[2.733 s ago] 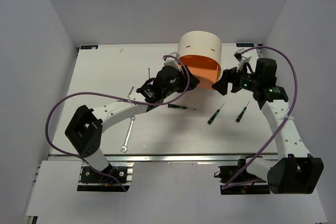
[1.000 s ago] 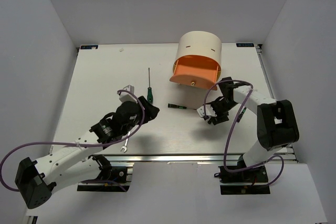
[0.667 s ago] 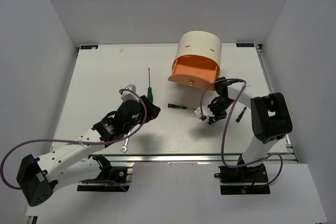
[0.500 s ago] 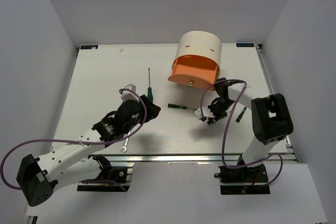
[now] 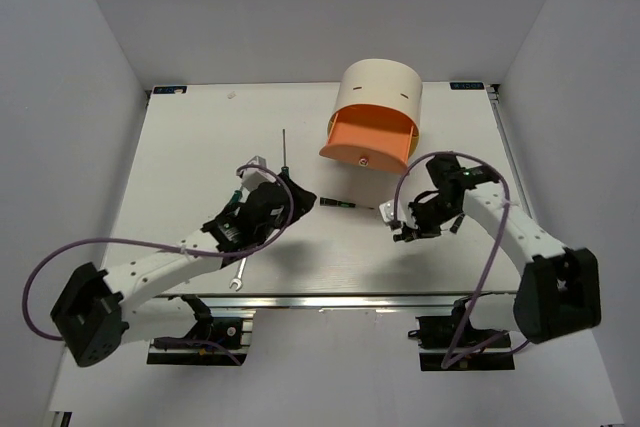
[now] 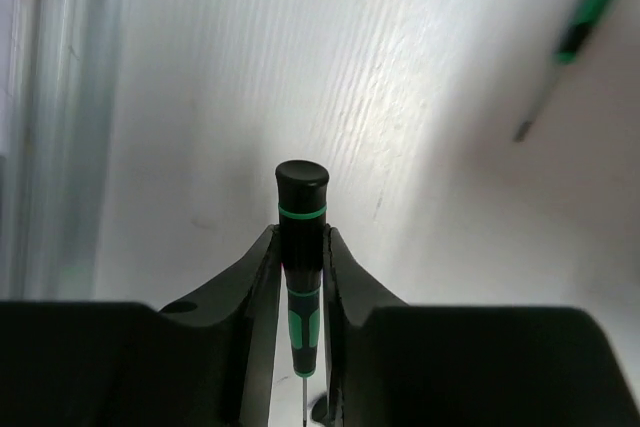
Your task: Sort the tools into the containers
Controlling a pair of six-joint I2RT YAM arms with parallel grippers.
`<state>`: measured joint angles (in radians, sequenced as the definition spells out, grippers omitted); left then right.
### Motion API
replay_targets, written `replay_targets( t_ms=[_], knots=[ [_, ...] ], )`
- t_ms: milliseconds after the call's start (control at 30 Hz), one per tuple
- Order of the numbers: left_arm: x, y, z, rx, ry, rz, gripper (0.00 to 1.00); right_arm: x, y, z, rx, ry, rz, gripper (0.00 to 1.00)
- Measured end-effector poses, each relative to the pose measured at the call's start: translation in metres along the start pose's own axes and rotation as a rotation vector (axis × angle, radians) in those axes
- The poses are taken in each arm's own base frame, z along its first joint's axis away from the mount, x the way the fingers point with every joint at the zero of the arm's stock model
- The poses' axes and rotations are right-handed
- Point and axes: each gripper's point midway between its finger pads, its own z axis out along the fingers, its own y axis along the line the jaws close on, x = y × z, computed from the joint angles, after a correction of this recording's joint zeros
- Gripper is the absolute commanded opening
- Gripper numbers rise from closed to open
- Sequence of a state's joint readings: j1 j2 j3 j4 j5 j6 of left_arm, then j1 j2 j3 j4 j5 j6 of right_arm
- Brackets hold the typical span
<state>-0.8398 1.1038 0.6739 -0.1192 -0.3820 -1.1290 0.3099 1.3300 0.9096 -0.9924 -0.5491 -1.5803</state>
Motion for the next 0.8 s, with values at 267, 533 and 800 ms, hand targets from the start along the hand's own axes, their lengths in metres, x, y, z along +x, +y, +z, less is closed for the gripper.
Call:
replay_targets(
  t_ms=[267, 533, 800],
  knots=[
    [0.017, -0.016, 0.048, -0.108, 0.048, -0.099, 0.64, -0.144, -0.075, -0.123, 0.309, -0.347, 0.047, 0.0],
    [0.021, -0.014, 0.06, -0.144, 0.043, -0.239, 0.64, -0.223, -0.135, -0.209, 0.498, -0.588, 0.19, 0.0],
    [0.035, 0.0, 0.086, -0.201, 0.061, -0.295, 0.64, -0.177, -0.222, -0.164, 0.525, -0.537, 0.362, 0.0]
  ],
)
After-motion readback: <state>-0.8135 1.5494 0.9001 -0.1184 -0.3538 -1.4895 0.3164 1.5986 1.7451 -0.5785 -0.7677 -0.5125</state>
